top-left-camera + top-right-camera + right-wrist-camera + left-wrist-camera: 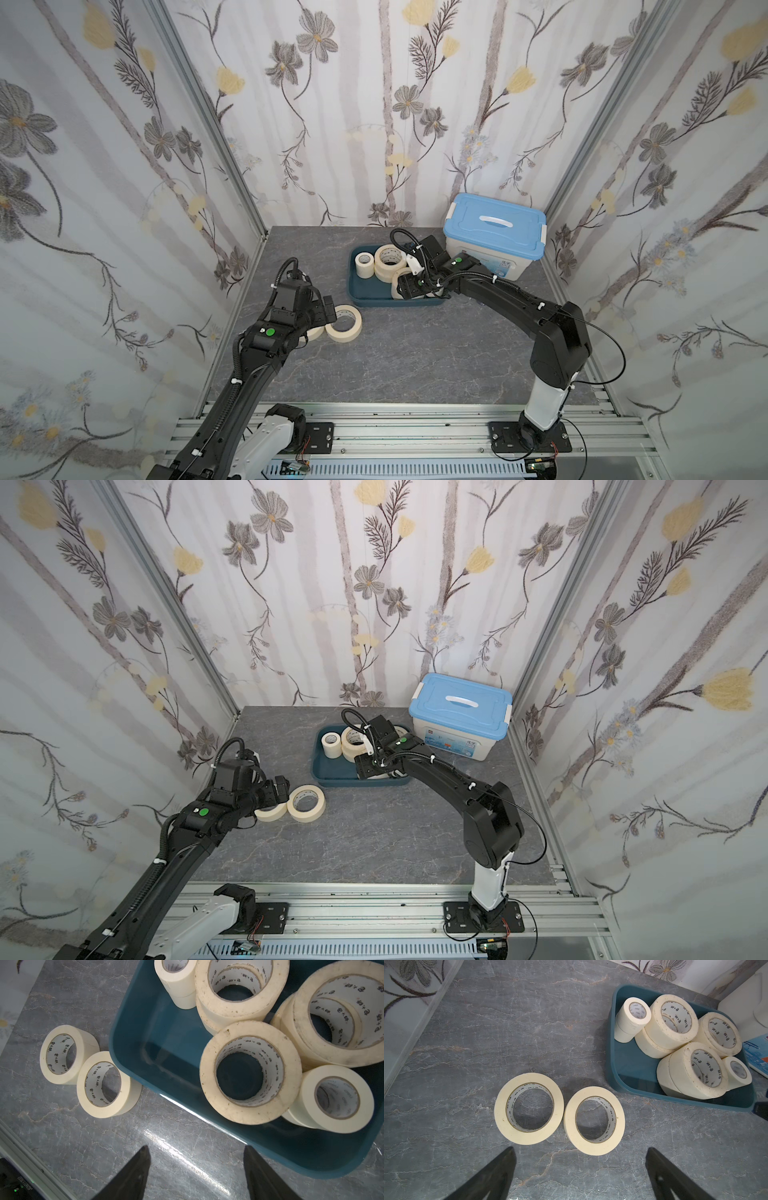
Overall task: Take out the art tape in the storage box
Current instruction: Pick up the art tape from the storage box.
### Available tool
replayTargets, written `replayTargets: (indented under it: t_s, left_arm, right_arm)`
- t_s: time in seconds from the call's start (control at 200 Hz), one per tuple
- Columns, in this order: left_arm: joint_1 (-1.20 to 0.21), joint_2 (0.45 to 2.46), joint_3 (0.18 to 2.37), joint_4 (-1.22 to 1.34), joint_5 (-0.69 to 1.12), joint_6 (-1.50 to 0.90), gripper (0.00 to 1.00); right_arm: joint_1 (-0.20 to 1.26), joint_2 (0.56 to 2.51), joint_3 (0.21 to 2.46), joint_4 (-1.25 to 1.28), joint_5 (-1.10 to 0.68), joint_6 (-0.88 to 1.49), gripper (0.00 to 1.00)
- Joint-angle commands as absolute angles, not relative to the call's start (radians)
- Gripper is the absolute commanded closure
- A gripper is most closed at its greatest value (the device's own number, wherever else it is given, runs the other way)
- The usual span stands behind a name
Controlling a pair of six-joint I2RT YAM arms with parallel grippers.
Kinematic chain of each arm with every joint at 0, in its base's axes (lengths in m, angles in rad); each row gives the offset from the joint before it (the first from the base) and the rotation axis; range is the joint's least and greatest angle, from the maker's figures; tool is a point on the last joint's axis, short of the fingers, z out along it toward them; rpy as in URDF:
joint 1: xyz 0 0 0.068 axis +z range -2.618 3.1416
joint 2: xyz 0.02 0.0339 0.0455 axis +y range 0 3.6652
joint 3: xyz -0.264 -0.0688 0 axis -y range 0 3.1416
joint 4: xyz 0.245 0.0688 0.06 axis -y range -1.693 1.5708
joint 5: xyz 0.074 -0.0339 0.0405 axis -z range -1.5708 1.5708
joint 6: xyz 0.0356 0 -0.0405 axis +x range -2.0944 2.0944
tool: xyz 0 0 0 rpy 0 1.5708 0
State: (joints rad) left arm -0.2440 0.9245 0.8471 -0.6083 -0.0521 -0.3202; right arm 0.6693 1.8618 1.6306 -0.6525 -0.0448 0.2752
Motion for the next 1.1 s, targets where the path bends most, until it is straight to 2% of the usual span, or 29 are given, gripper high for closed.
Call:
replayTargets:
  t_s: [0.0,0.24,0.565,0.789,1.094]
  left_arm:
    - [-0.242,0.925,0.848,-0.577,-0.074,-0.311,0.00]
    - [-0.242,0.925,0.845,-0.578,-0.079,-0.314,0.00]
    - [-0.241,0.936,0.850,-0.582,-0.081,-0.313,0.00]
    - [-0.240,0.946,0.850,-0.581,-0.071,-0.314,0.00]
    - [-0.241,0.948,0.851,-0.581,-0.069,-0.313,0.00]
  right_arm:
    - [0.678,1.923,1.698,-0.701,0.000,0.236,0.29]
    - [0.684,2.079,1.855,-0.783,0.059,0.191,0.32]
    - [0.686,2.185,1.932,-0.805,0.076,0.165,0.35]
    - [0.685,2.223,1.963,-0.818,0.081,0.148,0.42]
    - [0.685,2.245,1.986,-0.833,0.082,0.128,0.58]
